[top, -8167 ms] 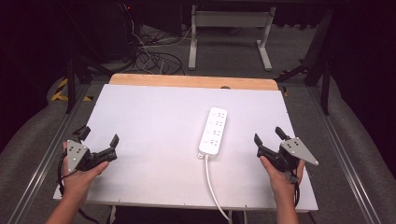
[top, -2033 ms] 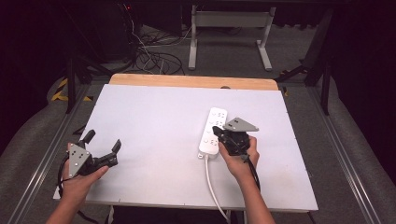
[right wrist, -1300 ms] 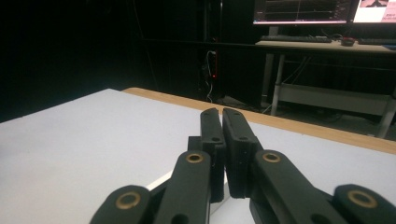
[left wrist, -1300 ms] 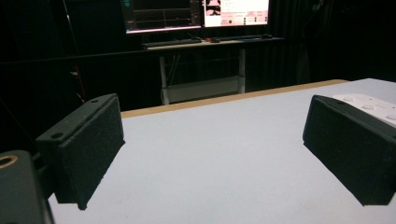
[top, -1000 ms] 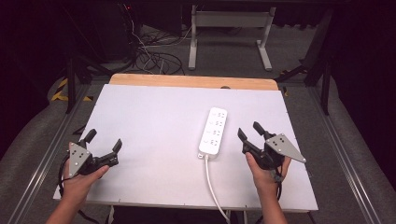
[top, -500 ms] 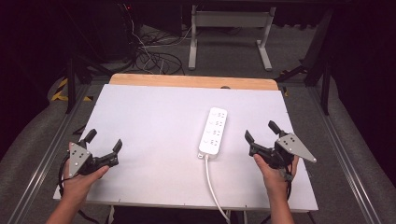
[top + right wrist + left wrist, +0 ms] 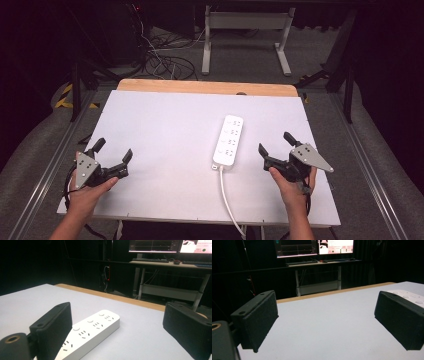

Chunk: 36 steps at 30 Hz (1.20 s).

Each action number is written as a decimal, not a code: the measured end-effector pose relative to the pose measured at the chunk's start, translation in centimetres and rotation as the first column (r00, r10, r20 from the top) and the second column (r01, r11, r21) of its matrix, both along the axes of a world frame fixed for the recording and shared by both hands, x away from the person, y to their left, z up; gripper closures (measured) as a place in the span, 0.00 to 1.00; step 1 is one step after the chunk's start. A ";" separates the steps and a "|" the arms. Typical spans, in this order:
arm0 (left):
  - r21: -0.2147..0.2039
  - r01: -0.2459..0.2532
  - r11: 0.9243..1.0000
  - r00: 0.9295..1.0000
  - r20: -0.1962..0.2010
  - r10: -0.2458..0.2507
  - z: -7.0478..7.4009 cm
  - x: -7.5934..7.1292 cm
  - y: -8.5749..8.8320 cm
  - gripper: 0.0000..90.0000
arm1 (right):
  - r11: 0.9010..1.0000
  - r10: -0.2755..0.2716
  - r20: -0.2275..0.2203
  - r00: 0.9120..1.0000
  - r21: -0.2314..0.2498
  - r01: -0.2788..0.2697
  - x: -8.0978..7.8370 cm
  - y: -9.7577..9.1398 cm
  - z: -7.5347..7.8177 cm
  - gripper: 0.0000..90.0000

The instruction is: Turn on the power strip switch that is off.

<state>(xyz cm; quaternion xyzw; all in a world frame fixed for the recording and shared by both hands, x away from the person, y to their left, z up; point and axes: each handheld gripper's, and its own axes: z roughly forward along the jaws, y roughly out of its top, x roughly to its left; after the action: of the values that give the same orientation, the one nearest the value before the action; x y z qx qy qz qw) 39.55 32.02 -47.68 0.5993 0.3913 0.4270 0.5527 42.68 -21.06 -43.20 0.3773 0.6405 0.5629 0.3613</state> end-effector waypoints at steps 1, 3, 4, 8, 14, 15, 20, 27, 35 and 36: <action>-0.002 -0.004 1.000 1.000 0.001 0.004 0.0 -0.1 0.0 0.06 | 1.000 0.003 -0.002 1.000 0.000 -0.003 0.0 0.1 0.0 0.10; -0.006 -0.007 1.000 1.000 0.002 0.007 0.0 -0.3 0.2 0.06 | 1.000 0.004 -0.003 1.000 -0.006 -0.004 0.2 0.2 0.0 0.11; -0.013 -0.010 1.000 1.000 0.005 0.010 0.1 -0.3 0.3 0.06 | 1.000 0.014 -0.006 1.000 -0.011 -0.014 0.3 0.3 -0.1 0.11; -0.011 -0.017 1.000 1.000 -0.002 0.017 0.0 -0.2 0.4 0.06 | 1.000 0.017 -0.012 1.000 -0.018 -0.017 0.3 0.4 -0.1 0.11; -0.003 -0.010 1.000 1.000 0.002 0.010 0.0 -0.2 0.3 0.06 | 1.000 0.011 -0.009 1.000 -0.009 -0.011 0.3 0.2 -0.1 0.12; -0.004 -0.011 1.000 1.000 0.002 0.011 0.0 -0.2 0.3 0.06 | 1.000 0.012 -0.009 1.000 -0.009 -0.012 0.3 0.2 -0.1 0.12; -0.010 -0.012 1.000 1.000 0.000 0.012 0.0 -0.2 0.3 0.06 | 1.000 0.011 -0.006 1.000 -0.013 -0.011 0.3 0.1 -0.1 0.12; -0.006 -0.006 1.000 1.000 0.002 0.006 0.0 -0.1 0.2 0.06 | 1.000 0.003 -0.009 1.000 -0.016 -0.003 0.2 0.1 -0.3 0.12; -0.005 -0.006 1.000 1.000 0.000 0.006 0.0 -0.1 0.2 0.06 | 1.000 0.008 -0.009 1.000 -0.010 -0.008 0.3 0.0 -0.3 0.12; -0.001 -0.008 1.000 1.000 0.000 0.008 0.0 -0.1 0.2 0.06 | 1.000 0.006 -0.009 1.000 -0.008 -0.006 0.4 0.1 -0.3 0.12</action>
<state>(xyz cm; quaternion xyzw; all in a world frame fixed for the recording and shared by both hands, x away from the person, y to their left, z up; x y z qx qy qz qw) 39.45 32.26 -47.66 0.5974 0.3939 0.4289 0.5513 43.04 -21.01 -43.48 0.3765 0.6456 0.5597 0.3580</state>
